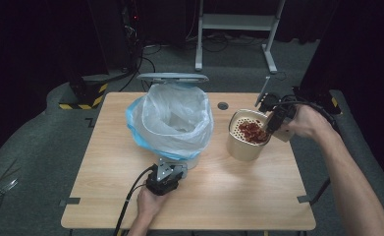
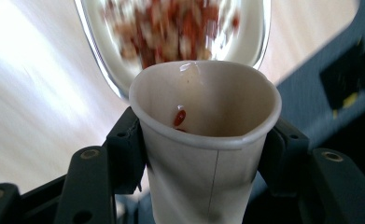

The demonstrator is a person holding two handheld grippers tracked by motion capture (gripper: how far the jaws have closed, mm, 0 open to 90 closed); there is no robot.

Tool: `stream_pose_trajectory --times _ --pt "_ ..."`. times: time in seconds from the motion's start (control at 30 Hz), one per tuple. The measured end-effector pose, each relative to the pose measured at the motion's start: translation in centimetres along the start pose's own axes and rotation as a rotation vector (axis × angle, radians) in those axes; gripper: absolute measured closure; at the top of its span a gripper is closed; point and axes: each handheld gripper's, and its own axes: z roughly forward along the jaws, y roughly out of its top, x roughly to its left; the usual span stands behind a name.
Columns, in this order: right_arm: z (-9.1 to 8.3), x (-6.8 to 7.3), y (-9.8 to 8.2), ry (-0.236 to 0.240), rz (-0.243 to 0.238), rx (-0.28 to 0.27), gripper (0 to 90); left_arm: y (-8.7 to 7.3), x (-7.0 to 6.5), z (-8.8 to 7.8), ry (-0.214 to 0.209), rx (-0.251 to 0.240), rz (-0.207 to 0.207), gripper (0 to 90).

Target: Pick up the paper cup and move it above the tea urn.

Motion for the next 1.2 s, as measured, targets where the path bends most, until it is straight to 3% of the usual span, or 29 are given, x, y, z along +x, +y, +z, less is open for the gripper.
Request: stream_pose_trajectory --times 0.07,0.1,0.17,0.2,0.23,0.27,0.33,0.37,0.4,0.43,0.47,0.5,0.53,0.57,0.63,0.7,0.8,0.87,0.9,0.97,1.03,1.07,1.1,1.13,1.2 --pt "0.2 0.1 0.2 -0.002 -0.013 0.027 42.6 0.0 0.0 0.0 -0.001 0.000 -0.001 56.5" --pt "0.6 0.2 0.2 -0.006 -0.028 0.067 42.6 0.0 0.0 0.0 -0.001 -0.001 -0.002 56.5" --pt "0.1 -0.1 -0.1 -0.001 -0.001 -0.009 43.1 0.0 0.0 0.0 -0.001 -0.001 -0.002 56.5" --pt "0.1 -0.1 -0.1 -0.001 -0.001 -0.009 43.1 0.0 0.0 0.0 0.000 -0.003 -0.002 56.5" --pt "-0.3 -0.2 -0.3 0.034 0.014 -0.055 43.5 0.0 0.0 0.0 0.000 -0.002 -0.001 56.5" --pt "0.1 0.1 -0.2 0.022 -0.004 -0.016 43.4 0.0 0.0 0.0 0.000 -0.002 -0.001 56.5" --pt "0.5 0.4 -0.2 0.003 -0.020 0.010 43.5 0.0 0.0 0.0 0.000 -0.002 -0.001 56.5" --pt "0.2 0.2 -0.4 0.018 -0.001 -0.038 43.9 0.0 0.0 0.0 0.000 -0.002 -0.001 56.5" --pt "0.2 0.2 -0.4 0.018 -0.001 -0.038 43.9 0.0 0.0 0.0 0.001 -0.002 -0.001 56.5" --pt "0.0 0.0 -0.4 0.035 0.017 -0.075 44.3 0.0 0.0 0.0 0.001 -0.002 -0.001 56.4" --pt "0.1 0.1 -0.4 0.030 0.008 -0.053 44.2 0.0 0.0 0.0 0.000 -0.002 -0.001 56.5" --pt "0.6 0.5 -0.2 -0.008 -0.022 0.002 44.1 0.0 0.0 0.0 0.000 -0.002 -0.002 56.5" --pt "0.6 0.5 -0.2 -0.008 -0.022 0.002 44.1 0.0 0.0 0.0 0.001 -0.002 -0.001 56.5" --pt "-0.3 0.0 -0.6 0.033 0.022 -0.101 44.7 0.0 0.0 0.0 0.001 -0.002 -0.001 56.4" --pt "-0.5 -0.2 -0.7 0.041 0.022 -0.116 44.7 0.0 0.0 0.0 0.001 -0.003 -0.001 56.4" --pt "0.0 0.3 -0.7 0.017 0.002 -0.055 44.3 0.0 0.0 0.0 0.001 -0.002 0.000 56.4" --pt "-0.4 -0.1 -1.3 0.045 0.042 -0.125 44.5 0.0 0.0 0.0 0.001 -0.002 -0.001 56.4" --pt "0.2 0.2 -1.4 0.017 0.012 -0.060 44.1 0.0 0.0 0.0 0.001 -0.002 -0.001 56.3" --pt "0.2 0.2 -1.5 0.016 0.013 -0.064 44.1 0.0 0.0 0.0 0.002 -0.002 0.000 56.3" --pt "0.2 0.0 -2.2 0.044 0.046 -0.122 44.2 0.0 -0.1 0.0 0.004 -0.002 0.001 56.2" --pt "0.5 0.2 -2.3 0.024 0.020 -0.094 44.1 0.0 -0.1 0.0 0.002 -0.002 0.000 56.2" --pt "0.5 0.2 -2.8 0.029 0.032 -0.144 44.4 0.0 -0.1 0.0 0.003 -0.004 -0.002 56.2" --pt "0.5 0.2 -2.8 0.029 0.032 -0.144 44.4 0.0 -0.1 0.0 0.002 -0.005 -0.006 56.2" --pt "0.3 0.0 -3.2 0.046 0.064 -0.188 44.4 0.0 -0.1 0.0 0.003 -0.004 -0.004 56.2" --pt "0.7 0.3 -3.6 0.038 0.057 -0.174 44.1 0.0 -0.1 0.0 0.001 -0.005 -0.005 56.2"
